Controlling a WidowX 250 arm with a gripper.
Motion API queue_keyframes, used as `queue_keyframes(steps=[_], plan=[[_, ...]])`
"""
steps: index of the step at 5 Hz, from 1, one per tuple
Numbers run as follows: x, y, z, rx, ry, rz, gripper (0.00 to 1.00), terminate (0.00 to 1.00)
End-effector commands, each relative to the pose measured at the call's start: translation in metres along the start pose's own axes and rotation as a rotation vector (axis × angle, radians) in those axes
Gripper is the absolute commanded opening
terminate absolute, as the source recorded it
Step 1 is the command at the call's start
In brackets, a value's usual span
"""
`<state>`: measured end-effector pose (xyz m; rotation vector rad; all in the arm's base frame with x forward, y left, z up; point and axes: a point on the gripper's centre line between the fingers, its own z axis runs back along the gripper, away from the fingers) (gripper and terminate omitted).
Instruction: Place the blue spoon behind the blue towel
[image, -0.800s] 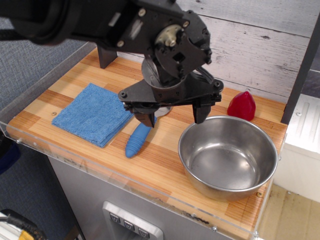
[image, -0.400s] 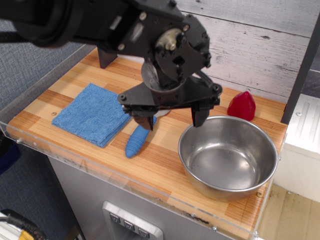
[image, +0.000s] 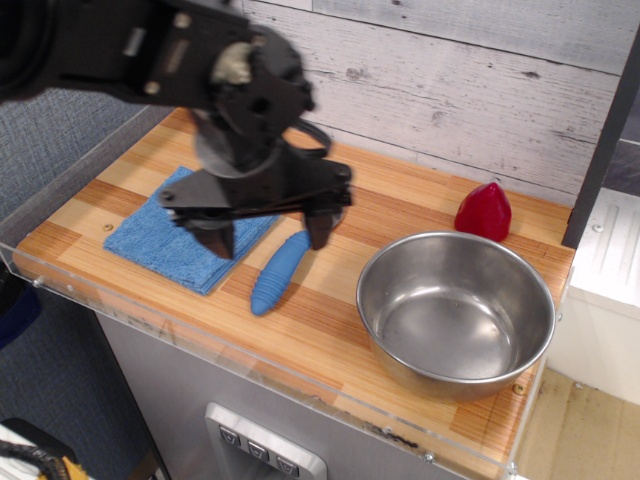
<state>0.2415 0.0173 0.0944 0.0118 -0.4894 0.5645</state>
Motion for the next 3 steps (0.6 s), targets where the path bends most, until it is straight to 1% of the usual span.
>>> queue_keyframes(steps=[1, 2, 3], plan=[[0.017, 0.016, -0.017, 0.000, -0.049, -0.084, 1.00, 0.00], [0.016, 0.003, -0.027, -0.020, -0.079, -0.184, 1.00, 0.00], [0.017, -0.009, -0.040, -0.009, -0.081, -0.232, 1.00, 0.00]])
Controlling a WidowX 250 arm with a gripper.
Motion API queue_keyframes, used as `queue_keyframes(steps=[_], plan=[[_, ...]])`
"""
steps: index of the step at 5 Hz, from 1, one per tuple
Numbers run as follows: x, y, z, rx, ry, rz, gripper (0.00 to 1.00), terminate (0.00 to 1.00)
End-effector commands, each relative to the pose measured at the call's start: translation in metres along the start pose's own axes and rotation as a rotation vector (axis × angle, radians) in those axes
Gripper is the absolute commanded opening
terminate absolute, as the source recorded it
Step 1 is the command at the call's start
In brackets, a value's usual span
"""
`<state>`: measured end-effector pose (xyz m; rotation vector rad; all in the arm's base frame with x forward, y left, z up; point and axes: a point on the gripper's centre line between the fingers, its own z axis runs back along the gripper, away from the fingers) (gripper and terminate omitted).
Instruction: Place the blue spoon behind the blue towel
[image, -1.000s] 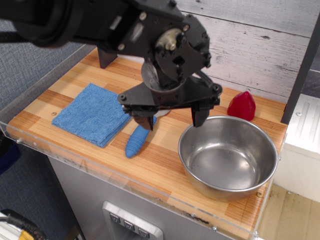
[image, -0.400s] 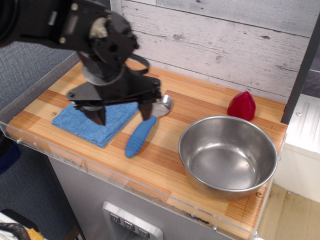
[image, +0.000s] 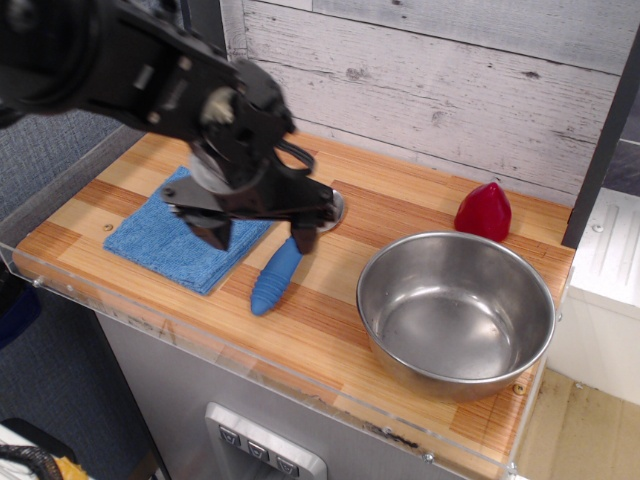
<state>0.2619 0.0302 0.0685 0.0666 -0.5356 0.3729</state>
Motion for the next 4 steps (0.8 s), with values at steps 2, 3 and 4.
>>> queue_keyframes(steps=[2, 3, 4], plan=[[0.010, -0.005, -0.033, 0.040, 0.002, -0.039, 1.00, 0.00], [0.007, -0.009, -0.048, 0.057, 0.035, -0.036, 1.00, 0.00], [0.001, -0.017, -0.056, 0.056, 0.112, -0.031, 1.00, 0.00]])
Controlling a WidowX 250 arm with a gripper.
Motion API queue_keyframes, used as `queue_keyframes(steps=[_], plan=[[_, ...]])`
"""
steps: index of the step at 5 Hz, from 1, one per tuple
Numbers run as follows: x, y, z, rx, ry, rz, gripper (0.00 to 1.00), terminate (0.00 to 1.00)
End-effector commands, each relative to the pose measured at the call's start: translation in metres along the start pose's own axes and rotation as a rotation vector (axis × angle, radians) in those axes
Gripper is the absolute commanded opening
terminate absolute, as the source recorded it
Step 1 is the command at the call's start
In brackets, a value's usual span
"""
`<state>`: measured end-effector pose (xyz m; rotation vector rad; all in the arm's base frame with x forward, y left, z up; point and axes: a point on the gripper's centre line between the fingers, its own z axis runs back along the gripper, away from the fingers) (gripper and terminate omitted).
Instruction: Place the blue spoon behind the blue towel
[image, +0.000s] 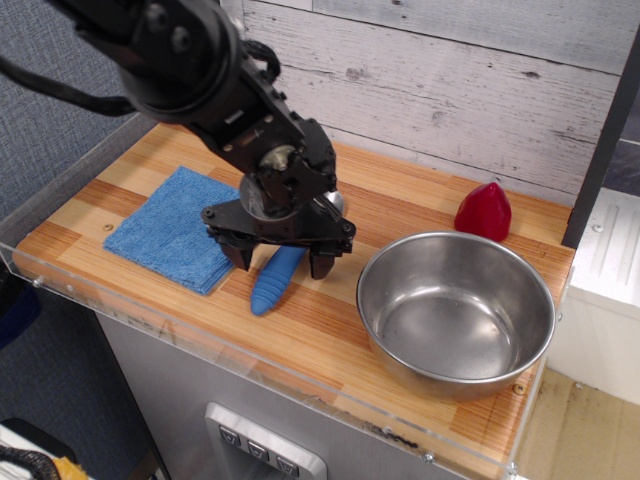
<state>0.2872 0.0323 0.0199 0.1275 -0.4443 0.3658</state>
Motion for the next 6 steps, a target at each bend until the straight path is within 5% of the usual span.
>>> queue_keyframes(steps=[1, 3, 6], plan=[[0.003, -0.018, -0.002, -0.042, 0.057, -0.009, 0.00, 0.00], [0.002, -0.016, 0.005, -0.067, 0.071, 0.000, 0.00, 0.00], [0.025, -0.006, 0.046, -0.105, 0.005, 0.231, 0.00, 0.00]])
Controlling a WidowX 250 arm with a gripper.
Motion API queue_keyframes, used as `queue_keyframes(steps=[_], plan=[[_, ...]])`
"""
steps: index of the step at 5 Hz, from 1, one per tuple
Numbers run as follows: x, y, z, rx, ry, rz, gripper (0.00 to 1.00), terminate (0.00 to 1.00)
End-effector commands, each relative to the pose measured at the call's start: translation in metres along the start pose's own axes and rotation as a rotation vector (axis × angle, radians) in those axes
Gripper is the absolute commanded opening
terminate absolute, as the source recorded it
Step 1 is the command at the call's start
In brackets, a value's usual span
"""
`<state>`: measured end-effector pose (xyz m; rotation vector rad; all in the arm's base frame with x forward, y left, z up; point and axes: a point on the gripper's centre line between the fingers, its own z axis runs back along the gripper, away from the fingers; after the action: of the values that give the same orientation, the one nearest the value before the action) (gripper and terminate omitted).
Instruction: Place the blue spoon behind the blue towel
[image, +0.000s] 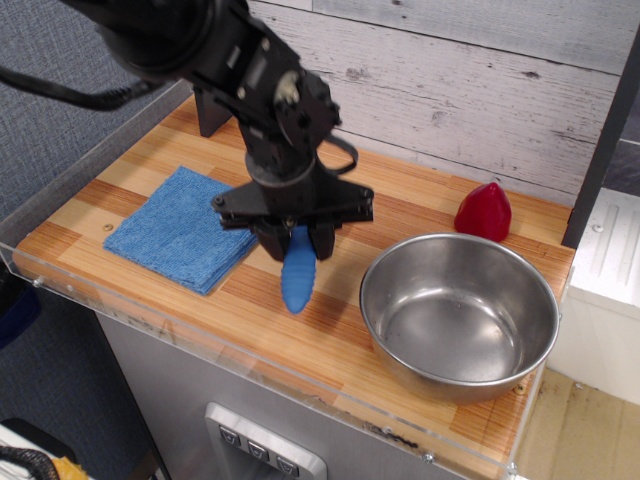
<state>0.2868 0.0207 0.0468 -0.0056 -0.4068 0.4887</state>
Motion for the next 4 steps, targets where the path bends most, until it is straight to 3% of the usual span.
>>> queue_keyframes(steps=[1, 4], plan=[[0.028, 0.001, 0.028, -0.019, -0.101, 0.210, 0.00, 0.00], [0.061, 0.008, 0.034, -0.010, -0.139, 0.717, 0.00, 0.00]])
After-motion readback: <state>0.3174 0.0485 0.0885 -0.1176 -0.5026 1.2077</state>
